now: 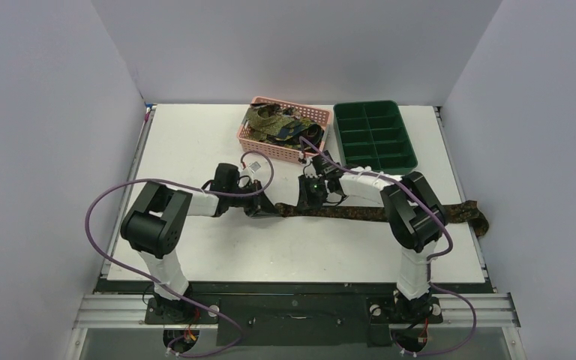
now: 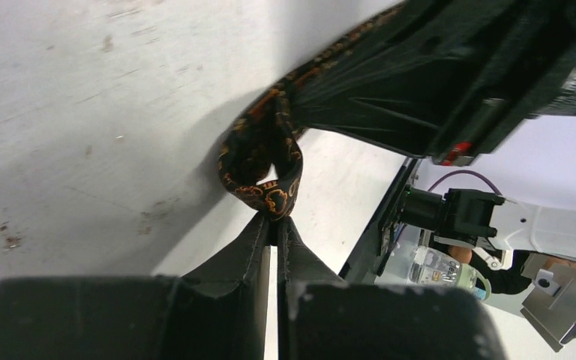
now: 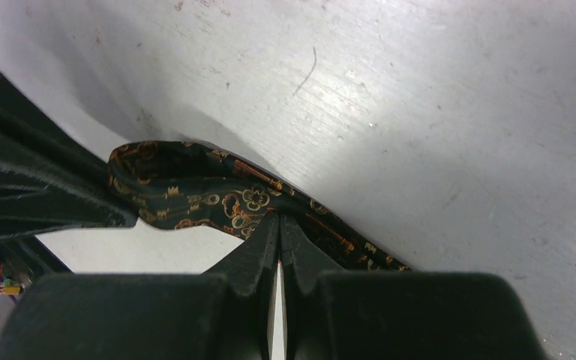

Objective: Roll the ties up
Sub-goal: Roll the tie at the center of the board.

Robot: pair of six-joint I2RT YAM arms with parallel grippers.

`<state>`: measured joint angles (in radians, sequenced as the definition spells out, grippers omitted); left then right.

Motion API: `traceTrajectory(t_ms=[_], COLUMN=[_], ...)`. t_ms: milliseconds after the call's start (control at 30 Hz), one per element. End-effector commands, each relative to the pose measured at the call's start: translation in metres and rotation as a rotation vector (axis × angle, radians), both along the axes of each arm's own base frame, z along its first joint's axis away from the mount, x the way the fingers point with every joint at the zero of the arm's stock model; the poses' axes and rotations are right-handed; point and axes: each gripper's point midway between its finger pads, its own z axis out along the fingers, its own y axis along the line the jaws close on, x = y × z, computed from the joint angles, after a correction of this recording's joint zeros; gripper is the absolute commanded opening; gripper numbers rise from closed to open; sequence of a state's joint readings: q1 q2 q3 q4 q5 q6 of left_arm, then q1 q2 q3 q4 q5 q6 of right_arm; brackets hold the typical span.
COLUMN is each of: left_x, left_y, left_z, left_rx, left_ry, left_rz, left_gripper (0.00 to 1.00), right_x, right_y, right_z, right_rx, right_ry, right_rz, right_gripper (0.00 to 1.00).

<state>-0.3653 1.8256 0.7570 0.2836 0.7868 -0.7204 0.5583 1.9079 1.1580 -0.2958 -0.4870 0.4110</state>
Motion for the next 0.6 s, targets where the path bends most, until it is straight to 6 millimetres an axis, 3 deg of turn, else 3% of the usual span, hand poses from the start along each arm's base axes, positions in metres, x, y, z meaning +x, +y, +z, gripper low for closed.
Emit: traceTrajectory(t_ms=[0,200,367,567], left_x=[0.004,0.006,0.006,0.009], left_y=[-0.012,-0.039,-0.042,-0.035], left_z=[0.042,0.074,0.056,0.044], left_rx=[-0.087,-0.164,-0.143,-0.12], left_ry=[-0.138,-0.205,-0.152,-0.118], left_rz=[-0.058,-0.106,-0.108,-0.095], left_gripper=[0.0,0.0,0.0,0.0], right_x=[0.005,-0.005,0.0,0.017], right_y=[0.007,0.021,0.025,0.008], right_z=[-0.007,-0.005,0.008,0.04], right_rx=[-0.042,-0.027,0.022,0.096], right_ry=[-0.021,-0.014,-0.024,-0.043], right_rz=[0.02,0.047,0.042,0.01], right_gripper=[0.0,0.0,0.0,0.02])
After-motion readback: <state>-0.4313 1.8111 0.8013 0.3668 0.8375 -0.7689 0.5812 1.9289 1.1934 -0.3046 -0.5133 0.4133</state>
